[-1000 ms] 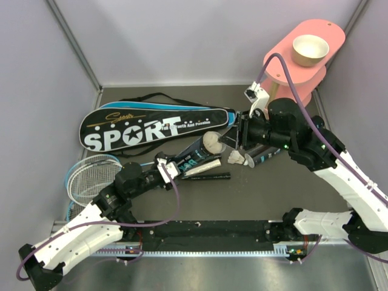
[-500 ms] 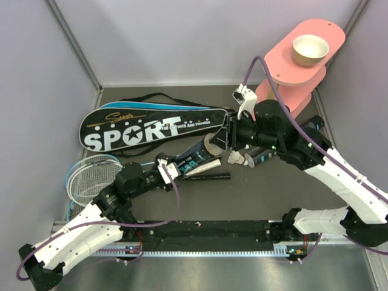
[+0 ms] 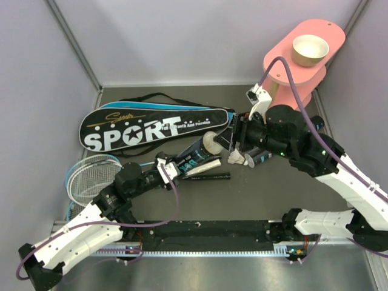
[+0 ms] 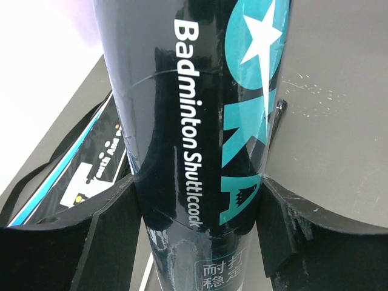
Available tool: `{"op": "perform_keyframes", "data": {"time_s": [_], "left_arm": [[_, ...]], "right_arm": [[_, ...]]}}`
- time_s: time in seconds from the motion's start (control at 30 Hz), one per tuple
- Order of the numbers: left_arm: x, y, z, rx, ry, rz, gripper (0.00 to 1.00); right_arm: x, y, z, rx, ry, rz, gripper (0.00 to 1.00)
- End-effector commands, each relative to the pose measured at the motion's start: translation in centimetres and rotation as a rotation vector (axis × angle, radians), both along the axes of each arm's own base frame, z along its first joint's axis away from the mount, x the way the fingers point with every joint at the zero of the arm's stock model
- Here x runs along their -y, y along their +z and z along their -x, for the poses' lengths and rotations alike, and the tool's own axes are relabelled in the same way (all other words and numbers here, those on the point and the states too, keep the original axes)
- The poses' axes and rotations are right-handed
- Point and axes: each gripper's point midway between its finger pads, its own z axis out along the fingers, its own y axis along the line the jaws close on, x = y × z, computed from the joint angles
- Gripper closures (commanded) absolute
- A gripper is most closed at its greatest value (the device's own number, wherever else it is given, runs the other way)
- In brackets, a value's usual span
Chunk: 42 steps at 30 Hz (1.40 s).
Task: Pack up the badminton gear
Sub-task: Close the lid on the shuttle tube.
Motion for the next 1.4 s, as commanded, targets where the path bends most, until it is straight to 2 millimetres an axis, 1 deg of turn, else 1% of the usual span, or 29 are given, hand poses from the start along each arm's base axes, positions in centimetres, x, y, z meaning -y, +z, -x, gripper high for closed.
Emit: {"op": "perform_keyframes", "data": {"time_s": [0.0,0.1,0.13,0.17,0.2,0.27,0.33,0.37,0.4,0.47,0.5,0.57,0.6,0.63,0.73,0.8,0.83,0.87,0.9,0.93,0.97,1.0,1.03,1.07,1.13,1.17,1.23,1.33,1.37], "left_arm": [[0.2,4.6,-0.8,0.104,0.027,0.118,1.0],[0.1,4.6,-0.9,0.108,0.031,0.113,1.0],[0.2,4.4,-0.9,0.102,0.032,0.108,1.0],[0.1,4.6,-0.9,0.106,0.032,0.111,1.0],[0.2,4.5,-0.9,0.104,0.031,0.109,1.0],[0.2,4.4,-0.9,0.102,0.031,0.106,1.0],[0.2,4.4,-1.0,0.103,0.032,0.106,1.0],[0.2,4.4,-1.0,0.103,0.034,0.105,1.0],[0.2,4.4,-0.9,0.105,0.03,0.106,1.0],[0.1,4.5,-1.0,0.106,0.037,0.105,1.0],[0.1,4.4,-1.0,0.107,0.036,0.105,1.0],[0.0,4.5,-1.1,0.108,0.041,0.105,1.0],[0.0,4.4,-1.1,0.107,0.043,0.103,1.0],[0.0,4.4,-1.1,0.107,0.043,0.103,1.0],[0.1,4.3,-1.1,0.101,0.041,0.104,1.0],[0.1,4.4,-1.1,0.099,0.04,0.105,1.0],[0.1,4.4,-1.1,0.098,0.042,0.107,1.0],[0.2,4.5,-1.0,0.1,0.037,0.11,1.0],[0.2,4.3,-1.0,0.096,0.036,0.107,1.0],[0.2,4.4,-1.0,0.097,0.034,0.112,1.0],[0.2,4.3,-1.0,0.094,0.033,0.112,1.0],[0.3,4.3,-0.9,0.095,0.029,0.113,1.0],[0.3,4.3,-0.9,0.093,0.029,0.115,1.0],[0.3,4.3,-0.8,0.091,0.024,0.114,1.0],[0.4,4.4,-0.7,0.092,0.018,0.115,1.0],[0.4,4.3,-0.7,0.091,0.017,0.114,1.0],[0.4,4.4,-0.8,0.093,0.02,0.116,1.0],[0.4,4.3,-0.8,0.093,0.019,0.112,1.0],[0.4,4.4,-0.8,0.095,0.019,0.113,1.0]], "right_arm": [[1.1,1.5,1.0,-0.022,-0.003,0.023,0.41],[1.4,1.7,1.0,-0.032,-0.008,0.054,0.43],[1.5,1.7,1.0,-0.032,-0.006,0.061,0.47],[1.4,1.7,1.1,-0.033,-0.004,0.066,0.5],[1.3,1.6,1.0,-0.042,-0.002,0.073,0.56],[1.1,1.6,1.1,-0.043,0.008,0.079,0.57],[1.0,1.2,1.0,-0.054,0.008,0.095,0.62],[1.0,1.3,1.0,-0.053,0.008,0.094,0.64],[0.9,1.2,1.0,-0.059,0.012,0.099,0.68],[0.8,1.1,1.0,-0.068,0.015,0.104,0.73],[0.7,0.9,1.1,-0.075,0.018,0.106,0.79],[0.9,0.9,1.1,-0.078,0.012,0.106,0.87],[1.1,1.0,1.1,-0.076,0.002,0.102,0.97],[1.2,0.9,1.0,-0.077,-0.008,0.102,1.0],[2.3,1.2,0.4,-0.049,-0.074,0.077,1.0],[2.9,2.4,0.0,0.005,-0.115,-0.005,1.0],[2.9,3.0,0.0,0.028,-0.116,-0.046,1.0],[3.2,2.3,0.2,0.033,-0.119,-0.065,1.0],[2.7,3.6,0.0,0.069,-0.118,-0.131,1.0],[2.7,3.4,-0.1,0.074,-0.123,-0.146,1.0],[2.8,2.1,-0.5,0.064,-0.145,-0.135,1.0],[2.7,2.9,-0.5,0.086,-0.144,-0.178,1.0],[2.8,2.9,-0.4,0.092,-0.144,-0.191,1.0],[2.4,2.1,-0.4,0.087,-0.132,-0.195,1.0],[2.3,3.3,-0.2,0.119,-0.126,-0.265,1.0],[2.2,2.9,-0.4,0.116,-0.126,-0.266,1.0],[1.9,2.9,-0.5,0.121,-0.124,-0.267,1.0],[1.2,3.1,-0.9,0.134,-0.111,-0.258,1.0],[1.2,3.5,-1.0,0.144,-0.109,-0.257,1.0]]}}
